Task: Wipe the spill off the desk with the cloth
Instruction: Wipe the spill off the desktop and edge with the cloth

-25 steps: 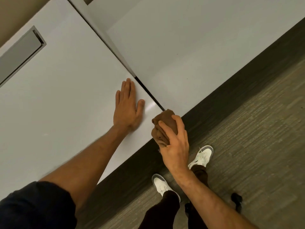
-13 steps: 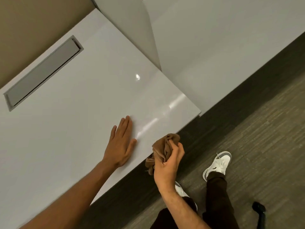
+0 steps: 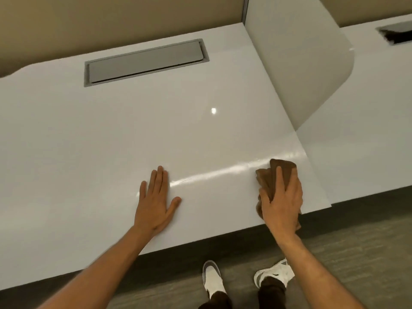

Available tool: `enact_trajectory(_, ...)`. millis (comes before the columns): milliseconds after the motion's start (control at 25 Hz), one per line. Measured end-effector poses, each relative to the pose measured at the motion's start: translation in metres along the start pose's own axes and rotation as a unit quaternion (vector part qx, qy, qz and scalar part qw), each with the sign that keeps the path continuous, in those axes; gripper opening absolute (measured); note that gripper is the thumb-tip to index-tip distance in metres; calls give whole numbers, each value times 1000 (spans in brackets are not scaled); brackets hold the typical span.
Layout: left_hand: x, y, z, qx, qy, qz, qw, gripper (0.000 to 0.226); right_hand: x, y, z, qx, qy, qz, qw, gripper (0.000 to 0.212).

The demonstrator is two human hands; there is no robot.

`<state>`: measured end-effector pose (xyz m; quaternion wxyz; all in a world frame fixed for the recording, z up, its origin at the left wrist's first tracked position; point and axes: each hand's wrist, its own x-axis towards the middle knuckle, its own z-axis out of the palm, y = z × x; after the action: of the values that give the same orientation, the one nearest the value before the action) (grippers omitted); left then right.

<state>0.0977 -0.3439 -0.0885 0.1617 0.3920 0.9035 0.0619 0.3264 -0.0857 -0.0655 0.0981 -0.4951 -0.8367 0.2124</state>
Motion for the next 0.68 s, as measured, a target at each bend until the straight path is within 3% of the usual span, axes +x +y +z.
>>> enact_trajectory(200,3,-3,8,5,2,-3,1000,89,37,-31,30,-40,31,0,999,79)
enact_trajectory(400,4,-5,9,-6,6,2,1000,89,109,-105,68,7,2,-96,995,84)
enact_trajectory(560,3,-6,12,-32,36,7,999,91,132,-177,110,57,-81,-215,972,79)
enact_trajectory(680,2,-7,14,-64,63,4,996,94,120,-217,130,84,-167,-341,921,73)
